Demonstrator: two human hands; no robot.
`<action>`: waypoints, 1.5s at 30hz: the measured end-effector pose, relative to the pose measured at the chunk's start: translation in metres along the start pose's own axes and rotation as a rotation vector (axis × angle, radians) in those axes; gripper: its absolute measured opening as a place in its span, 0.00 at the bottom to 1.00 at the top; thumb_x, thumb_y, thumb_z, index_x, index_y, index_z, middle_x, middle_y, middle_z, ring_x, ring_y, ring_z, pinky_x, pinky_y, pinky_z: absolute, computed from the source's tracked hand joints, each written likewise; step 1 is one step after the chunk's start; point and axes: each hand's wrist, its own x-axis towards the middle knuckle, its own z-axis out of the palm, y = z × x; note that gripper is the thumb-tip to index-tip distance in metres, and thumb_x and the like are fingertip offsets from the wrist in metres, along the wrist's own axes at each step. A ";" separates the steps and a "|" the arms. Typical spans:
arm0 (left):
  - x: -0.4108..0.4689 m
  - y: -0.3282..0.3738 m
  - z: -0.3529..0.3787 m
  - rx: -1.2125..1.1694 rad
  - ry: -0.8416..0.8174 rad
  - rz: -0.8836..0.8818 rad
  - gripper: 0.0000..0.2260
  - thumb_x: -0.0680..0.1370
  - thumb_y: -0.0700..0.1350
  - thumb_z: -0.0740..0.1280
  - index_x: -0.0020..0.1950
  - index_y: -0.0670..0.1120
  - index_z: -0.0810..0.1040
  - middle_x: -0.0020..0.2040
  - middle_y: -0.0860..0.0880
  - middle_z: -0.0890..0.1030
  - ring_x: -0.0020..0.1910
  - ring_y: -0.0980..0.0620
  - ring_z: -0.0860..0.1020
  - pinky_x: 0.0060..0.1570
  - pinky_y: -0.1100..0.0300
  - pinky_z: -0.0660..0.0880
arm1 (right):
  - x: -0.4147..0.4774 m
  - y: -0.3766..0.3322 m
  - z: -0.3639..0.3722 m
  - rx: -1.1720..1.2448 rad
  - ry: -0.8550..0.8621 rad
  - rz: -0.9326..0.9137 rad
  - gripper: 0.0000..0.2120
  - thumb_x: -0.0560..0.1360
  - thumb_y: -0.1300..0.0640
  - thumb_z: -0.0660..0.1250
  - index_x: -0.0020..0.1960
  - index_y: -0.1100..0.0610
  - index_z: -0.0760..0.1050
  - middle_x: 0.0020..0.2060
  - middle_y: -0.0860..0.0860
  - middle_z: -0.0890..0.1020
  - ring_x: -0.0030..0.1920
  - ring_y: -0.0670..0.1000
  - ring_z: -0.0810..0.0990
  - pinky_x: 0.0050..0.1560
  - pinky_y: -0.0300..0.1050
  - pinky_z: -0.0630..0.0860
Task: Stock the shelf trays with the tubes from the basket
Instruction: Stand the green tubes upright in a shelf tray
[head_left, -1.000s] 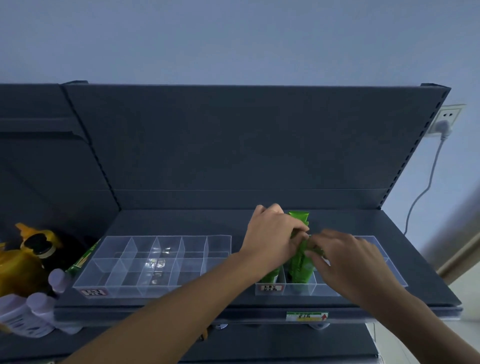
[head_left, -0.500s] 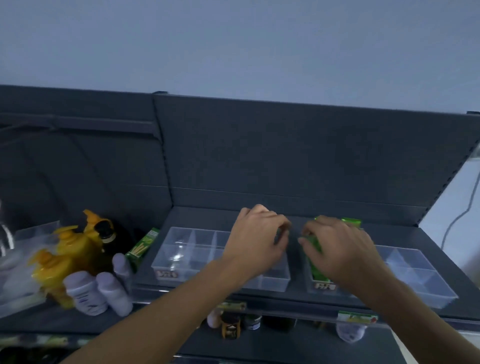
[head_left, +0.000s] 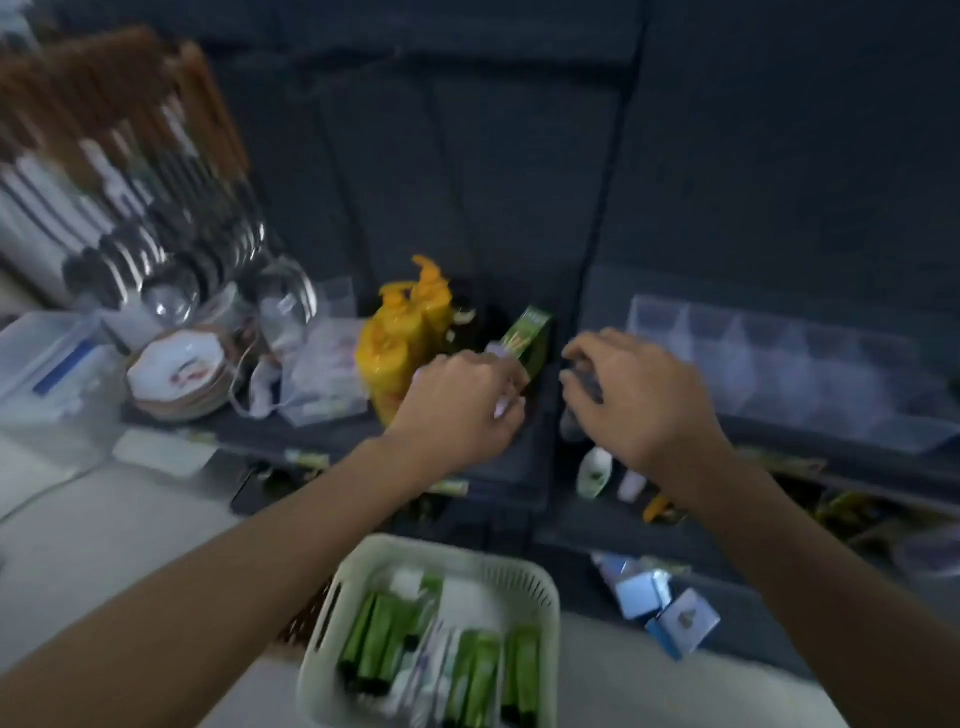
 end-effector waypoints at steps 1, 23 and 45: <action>-0.017 -0.021 0.012 -0.024 -0.018 -0.045 0.15 0.75 0.54 0.61 0.57 0.53 0.80 0.48 0.51 0.84 0.48 0.44 0.81 0.44 0.53 0.78 | -0.003 -0.012 0.023 0.014 -0.019 -0.014 0.09 0.78 0.48 0.61 0.53 0.51 0.75 0.47 0.49 0.80 0.46 0.55 0.80 0.41 0.51 0.78; -0.185 -0.185 0.430 0.040 -0.569 -0.627 0.14 0.80 0.49 0.65 0.59 0.42 0.78 0.56 0.41 0.80 0.58 0.40 0.77 0.64 0.44 0.70 | -0.220 -0.026 0.485 -0.205 -0.976 0.092 0.13 0.73 0.60 0.63 0.57 0.58 0.77 0.55 0.56 0.78 0.61 0.59 0.70 0.60 0.52 0.71; -0.164 -0.120 0.271 0.142 -0.451 -0.360 0.10 0.77 0.45 0.68 0.57 0.47 0.75 0.43 0.48 0.83 0.42 0.46 0.83 0.39 0.53 0.79 | -0.178 -0.048 0.323 0.223 -0.652 0.311 0.07 0.73 0.59 0.64 0.49 0.51 0.76 0.51 0.48 0.77 0.49 0.53 0.80 0.47 0.49 0.77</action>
